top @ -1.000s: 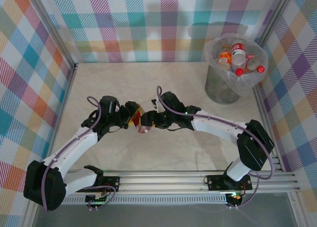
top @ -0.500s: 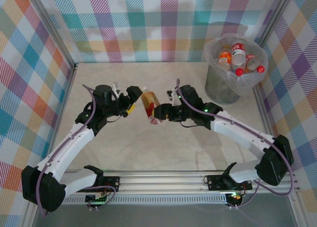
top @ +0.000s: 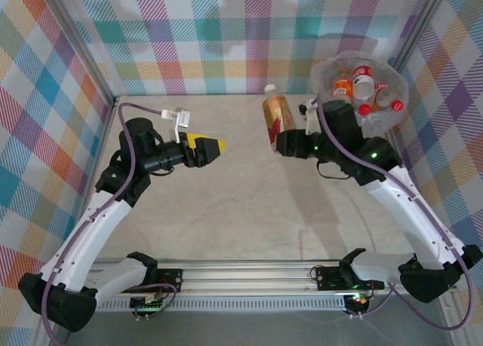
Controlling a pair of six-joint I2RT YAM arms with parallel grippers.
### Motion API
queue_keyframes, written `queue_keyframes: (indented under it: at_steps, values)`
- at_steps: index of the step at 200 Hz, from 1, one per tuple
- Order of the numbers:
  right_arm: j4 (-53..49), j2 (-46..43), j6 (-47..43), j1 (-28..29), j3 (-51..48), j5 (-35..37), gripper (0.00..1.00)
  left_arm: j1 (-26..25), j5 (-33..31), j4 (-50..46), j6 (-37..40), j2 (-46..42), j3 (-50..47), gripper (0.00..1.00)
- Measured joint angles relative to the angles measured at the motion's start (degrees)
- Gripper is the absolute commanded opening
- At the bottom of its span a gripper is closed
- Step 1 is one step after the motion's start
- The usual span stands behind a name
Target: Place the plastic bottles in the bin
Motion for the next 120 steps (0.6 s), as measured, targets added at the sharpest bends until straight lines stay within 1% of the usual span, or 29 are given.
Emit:
queue_keyframes:
  at_steps: [33,54,86,120]
  values:
    - [-7.19,5.97,-3.89,-3.10,12.50,7.48,0.54,-0.68,1.49,-0.94,10.56,-1.14,0.46,1.00]
    - [-10.69,10.75,-4.11,-6.49,17.90,10.64,0.55,-0.81,2.60,-1.49,14.67,-1.22,0.44,1.00]
    - [-14.51,18.53,-3.15,-12.00,25.31,13.90,0.55,-1.25,3.30,-0.94,16.98,-0.94,-0.70,1.00]
    - [-16.11,24.37,-0.98,-18.08,31.80,12.70,0.54,-1.92,3.28,0.07,17.70,-0.94,-3.02,1.00]
